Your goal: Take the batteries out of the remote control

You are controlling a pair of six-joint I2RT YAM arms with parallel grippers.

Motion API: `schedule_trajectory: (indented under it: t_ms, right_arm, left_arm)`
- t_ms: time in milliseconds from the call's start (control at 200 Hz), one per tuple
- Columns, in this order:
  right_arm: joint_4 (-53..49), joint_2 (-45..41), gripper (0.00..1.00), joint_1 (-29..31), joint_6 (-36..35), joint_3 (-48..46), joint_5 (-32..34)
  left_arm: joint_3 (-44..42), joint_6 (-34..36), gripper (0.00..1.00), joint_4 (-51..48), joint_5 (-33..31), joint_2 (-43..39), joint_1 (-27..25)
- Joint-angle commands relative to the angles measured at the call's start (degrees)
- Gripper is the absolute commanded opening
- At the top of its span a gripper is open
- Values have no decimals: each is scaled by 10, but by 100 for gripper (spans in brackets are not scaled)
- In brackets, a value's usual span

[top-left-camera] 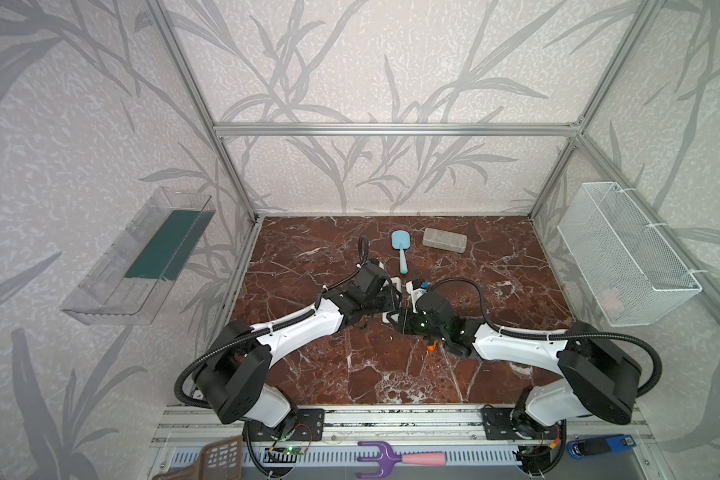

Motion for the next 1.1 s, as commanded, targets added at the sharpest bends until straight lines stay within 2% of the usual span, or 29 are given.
schedule_trajectory:
  t_ms: [0,325,660,715,805,865,990,1060,1095]
  right_arm:
    - [52,-2,26,1,-11,17,8]
    - [57,-4,15,1,-36,11,11]
    - [-52,-19,9,5,-121,45,52]
    - [-82,-26,8,9,-146,51,77]
    - [-128,-36,7,17,-193,61,122]
    - [-158,-42,7,25,-223,66,158]
    - [-214,-46,6,46,-285,82,247]
    - [-236,-42,7,61,-320,92,302]
    - [-244,-38,6,71,-338,98,331]
  left_arm:
    - [-12,-11,28,3,6,-17,-3]
    - [-19,-3,40,25,-12,-26,1]
    - [12,28,68,-30,-33,-55,15]
    - [18,30,72,-40,-33,-63,21]
    - [35,34,85,-69,-33,-80,37]
    - [47,37,99,-93,-37,-95,49]
    - [59,34,99,-125,-35,-131,81]
    - [53,14,99,-118,9,-139,111]
    - [48,5,99,-110,50,-137,127]
